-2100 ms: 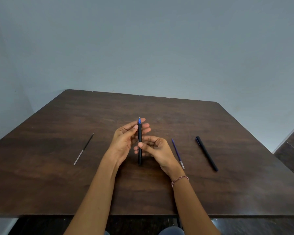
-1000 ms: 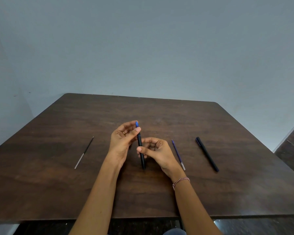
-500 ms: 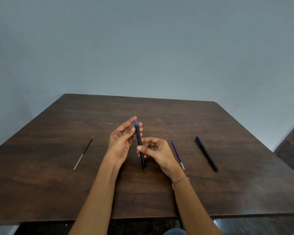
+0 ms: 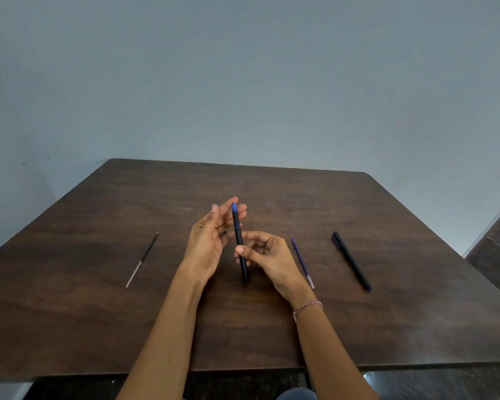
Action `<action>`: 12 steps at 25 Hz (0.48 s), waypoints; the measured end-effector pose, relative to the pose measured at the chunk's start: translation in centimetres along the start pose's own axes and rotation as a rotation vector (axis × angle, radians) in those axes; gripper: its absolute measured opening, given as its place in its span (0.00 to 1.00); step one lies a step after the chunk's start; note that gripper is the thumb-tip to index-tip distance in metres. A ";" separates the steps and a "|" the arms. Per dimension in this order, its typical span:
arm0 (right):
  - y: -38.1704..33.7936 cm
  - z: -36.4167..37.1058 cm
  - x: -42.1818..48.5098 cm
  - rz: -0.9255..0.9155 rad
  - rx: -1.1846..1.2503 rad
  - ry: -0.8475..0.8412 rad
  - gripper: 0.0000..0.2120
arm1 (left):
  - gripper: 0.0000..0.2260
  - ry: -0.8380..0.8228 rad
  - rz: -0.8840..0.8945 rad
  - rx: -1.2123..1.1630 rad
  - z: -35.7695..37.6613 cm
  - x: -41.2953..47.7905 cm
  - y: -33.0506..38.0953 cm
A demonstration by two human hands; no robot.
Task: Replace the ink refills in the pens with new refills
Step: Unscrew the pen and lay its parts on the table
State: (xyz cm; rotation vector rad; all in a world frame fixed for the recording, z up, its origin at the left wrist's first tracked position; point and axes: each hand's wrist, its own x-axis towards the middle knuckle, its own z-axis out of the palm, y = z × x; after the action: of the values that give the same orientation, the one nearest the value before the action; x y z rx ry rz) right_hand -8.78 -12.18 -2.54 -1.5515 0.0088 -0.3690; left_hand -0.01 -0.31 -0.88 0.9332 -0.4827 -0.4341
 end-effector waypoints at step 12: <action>-0.1 0.1 0.0 0.008 -0.009 -0.010 0.11 | 0.09 0.132 0.086 0.069 0.5 0.2 -0.7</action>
State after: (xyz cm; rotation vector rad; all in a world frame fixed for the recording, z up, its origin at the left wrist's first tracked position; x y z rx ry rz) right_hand -8.80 -12.04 -2.47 -1.5613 0.0088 -0.3559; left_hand -0.22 -1.07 -1.17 0.9973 -0.4181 -0.2769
